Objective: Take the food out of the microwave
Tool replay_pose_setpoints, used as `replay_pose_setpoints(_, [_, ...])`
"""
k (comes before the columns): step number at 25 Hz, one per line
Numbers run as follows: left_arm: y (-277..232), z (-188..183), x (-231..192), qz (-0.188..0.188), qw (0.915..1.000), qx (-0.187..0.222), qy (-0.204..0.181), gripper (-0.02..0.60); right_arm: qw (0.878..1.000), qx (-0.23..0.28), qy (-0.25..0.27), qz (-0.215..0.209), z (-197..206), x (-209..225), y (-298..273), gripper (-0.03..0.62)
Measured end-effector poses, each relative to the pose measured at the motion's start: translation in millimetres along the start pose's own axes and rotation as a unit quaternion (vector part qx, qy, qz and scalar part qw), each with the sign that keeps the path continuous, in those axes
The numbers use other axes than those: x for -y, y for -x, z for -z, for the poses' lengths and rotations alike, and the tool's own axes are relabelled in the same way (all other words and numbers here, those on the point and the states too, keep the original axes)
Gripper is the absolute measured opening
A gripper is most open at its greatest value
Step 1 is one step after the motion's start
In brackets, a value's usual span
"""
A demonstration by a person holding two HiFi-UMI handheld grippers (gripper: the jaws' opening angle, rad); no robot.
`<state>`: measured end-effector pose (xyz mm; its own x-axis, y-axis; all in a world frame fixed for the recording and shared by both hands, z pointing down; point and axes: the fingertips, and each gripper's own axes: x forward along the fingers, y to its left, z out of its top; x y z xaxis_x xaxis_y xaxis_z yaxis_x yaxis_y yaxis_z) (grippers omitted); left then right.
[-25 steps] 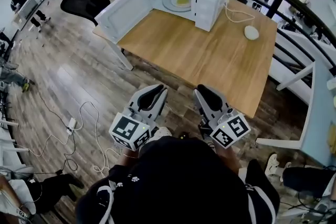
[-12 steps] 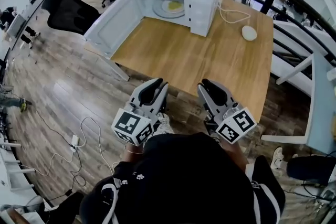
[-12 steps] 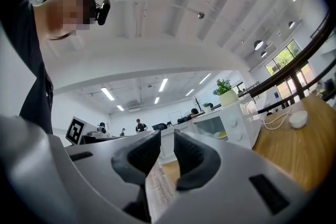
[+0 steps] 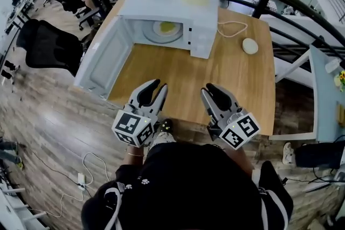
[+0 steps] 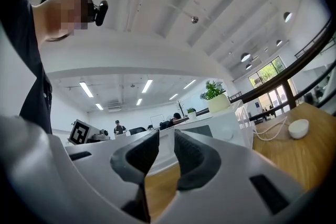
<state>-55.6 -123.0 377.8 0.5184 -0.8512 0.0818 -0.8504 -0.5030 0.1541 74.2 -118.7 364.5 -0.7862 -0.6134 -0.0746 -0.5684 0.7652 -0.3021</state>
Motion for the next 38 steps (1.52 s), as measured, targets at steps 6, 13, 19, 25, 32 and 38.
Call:
replay_pose_setpoints(6, [-29, -11, -62, 0.021, 0.9995, -0.021, -0.014, 0.100, 0.999, 0.003, -0.001, 0.042, -2, 14, -47, 0.094])
replay_pose_setpoints(13, [-54, -19, -121, 0.039, 0.9984, -0.033, -0.026, 0.112, 0.997, 0.019, 0.000, 0.074, -5, 25, -91, 0.097])
replay_pose_setpoints(19, [-79, -37, -165, 0.047, 0.9977, -0.025, -0.041, 0.121, 0.996, 0.024, 0.008, 0.088, -4, 34, -135, 0.106])
replay_pose_setpoints(25, [-110, -26, -207, 0.048, 0.9967, -0.052, -0.040, 0.153, 0.993, 0.016, -0.011, 0.118, 8, 55, -178, 0.115])
replay_pose_setpoints(32, [-147, 5, -240, 0.047, 0.9943, -0.094, -0.015, 0.183, 0.983, -0.027, -0.029, 0.179, 34, 92, -217, 0.141])
replay_pose_setpoints(38, [-173, 32, -261, 0.045, 0.9928, -0.110, 0.014, 0.201, 0.971, -0.050, -0.060, 0.226, 65, 123, -243, 0.169])
